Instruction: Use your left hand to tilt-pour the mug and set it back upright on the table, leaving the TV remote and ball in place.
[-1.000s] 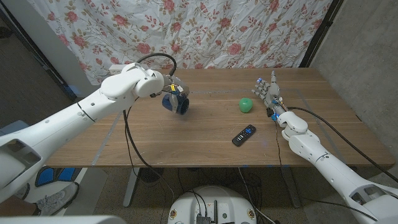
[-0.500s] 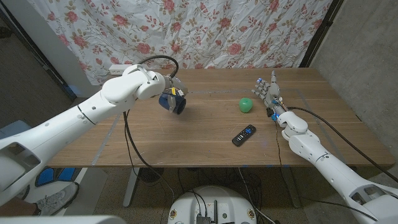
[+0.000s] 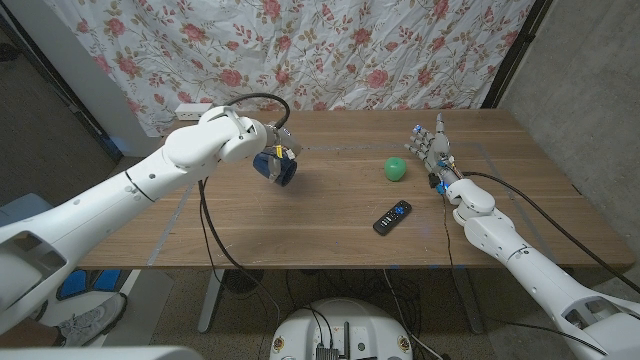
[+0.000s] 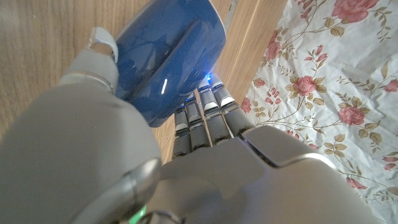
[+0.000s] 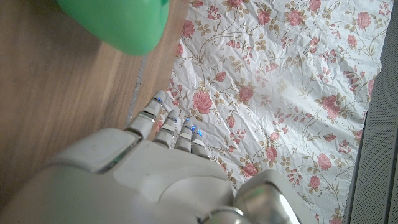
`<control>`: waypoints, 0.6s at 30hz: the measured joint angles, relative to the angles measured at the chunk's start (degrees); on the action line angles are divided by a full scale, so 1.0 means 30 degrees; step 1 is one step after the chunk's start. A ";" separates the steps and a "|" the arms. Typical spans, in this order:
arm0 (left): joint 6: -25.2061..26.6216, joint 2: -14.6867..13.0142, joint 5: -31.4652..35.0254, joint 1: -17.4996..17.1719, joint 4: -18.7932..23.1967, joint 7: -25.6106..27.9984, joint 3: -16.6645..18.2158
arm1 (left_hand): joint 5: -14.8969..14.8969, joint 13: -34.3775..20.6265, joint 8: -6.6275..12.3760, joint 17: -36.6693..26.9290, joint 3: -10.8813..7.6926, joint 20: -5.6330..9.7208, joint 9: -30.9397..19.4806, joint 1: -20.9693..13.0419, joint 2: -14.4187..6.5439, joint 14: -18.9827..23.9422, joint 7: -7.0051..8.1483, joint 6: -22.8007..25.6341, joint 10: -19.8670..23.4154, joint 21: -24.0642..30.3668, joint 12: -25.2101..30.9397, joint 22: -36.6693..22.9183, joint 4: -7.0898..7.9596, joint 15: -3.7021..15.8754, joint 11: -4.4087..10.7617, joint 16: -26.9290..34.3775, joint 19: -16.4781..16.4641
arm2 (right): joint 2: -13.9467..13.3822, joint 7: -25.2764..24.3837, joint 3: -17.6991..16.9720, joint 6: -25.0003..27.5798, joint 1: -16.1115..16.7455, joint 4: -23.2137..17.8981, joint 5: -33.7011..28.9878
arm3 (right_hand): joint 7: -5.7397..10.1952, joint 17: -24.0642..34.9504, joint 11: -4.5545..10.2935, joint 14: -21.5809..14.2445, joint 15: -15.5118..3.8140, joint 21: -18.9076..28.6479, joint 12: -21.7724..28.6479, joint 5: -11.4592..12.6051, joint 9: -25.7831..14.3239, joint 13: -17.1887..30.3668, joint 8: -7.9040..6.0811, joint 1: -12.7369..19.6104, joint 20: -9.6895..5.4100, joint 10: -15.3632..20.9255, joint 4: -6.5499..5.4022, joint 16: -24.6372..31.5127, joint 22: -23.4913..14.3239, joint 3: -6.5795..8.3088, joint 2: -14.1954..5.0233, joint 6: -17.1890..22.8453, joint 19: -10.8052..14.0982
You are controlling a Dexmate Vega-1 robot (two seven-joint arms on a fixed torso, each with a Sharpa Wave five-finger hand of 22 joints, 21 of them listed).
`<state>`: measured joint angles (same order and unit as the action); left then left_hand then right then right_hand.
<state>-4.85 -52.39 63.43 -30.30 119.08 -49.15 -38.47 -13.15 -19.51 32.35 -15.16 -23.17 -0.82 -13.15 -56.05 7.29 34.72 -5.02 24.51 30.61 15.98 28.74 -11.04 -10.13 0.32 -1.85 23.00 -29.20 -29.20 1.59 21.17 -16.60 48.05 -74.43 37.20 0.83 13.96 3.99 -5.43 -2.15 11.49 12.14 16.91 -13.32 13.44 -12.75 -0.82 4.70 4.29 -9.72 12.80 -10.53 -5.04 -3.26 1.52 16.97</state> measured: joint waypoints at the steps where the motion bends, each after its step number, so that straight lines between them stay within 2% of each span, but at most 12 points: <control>1: -0.0055 0.0000 0.0110 -0.0033 -0.0023 -0.0005 0.0014 | 0.0000 0.0000 0.0000 0.0000 0.0000 0.0000 0.0000 0.0000 0.0000 0.0001 0.0000 0.0000 0.0000 0.0000 0.0000 0.0000 0.0000 0.0000 0.0000 -0.0001 0.0000 | 0.0001 0.0000 0.0001 0.0000 0.0000 -0.0001 0.0000 | 0.0000 0.0000 0.0000 0.0000 0.0000 0.0000 0.0000 0.0000 0.0000 0.0000 0.0000 0.0000 0.0000 0.0000 0.0000 0.0000 0.0000 0.0001 0.0000 0.0000 -0.0001; 18: -0.0502 0.0024 0.1049 -0.0241 -0.0041 -0.0296 0.0155 | 0.0029 0.0001 0.0000 0.0012 0.0000 0.0001 0.0020 0.0001 0.0000 0.0033 -0.0001 0.0000 0.0000 0.0000 0.0000 0.0001 0.0000 0.0034 0.0000 -0.0125 0.0001 | 0.0001 0.0003 0.0000 0.0003 -0.0006 -0.0004 -0.0001 | -0.0001 0.0000 0.0000 0.0000 0.0000 0.0000 0.0000 0.0000 0.0000 -0.0001 0.0000 -0.0001 0.0000 0.0000 0.0000 0.0000 0.0000 0.0001 0.0000 0.0000 0.0000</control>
<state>-6.36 -52.32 66.57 -31.02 118.96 -50.04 -38.01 -13.06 -19.51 32.35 -15.13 -23.18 -0.81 -13.09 -56.05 7.29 34.82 -5.02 24.51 30.61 15.98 28.74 -11.04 -10.13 0.42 -1.85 22.63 -29.20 -29.20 1.60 21.17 -16.59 48.03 -74.44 37.20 0.83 13.96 3.99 -5.43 -2.15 11.49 12.14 16.91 -13.32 13.44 -12.75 -0.82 4.70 4.29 -9.72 12.80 -10.53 -5.04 -3.26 1.52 16.97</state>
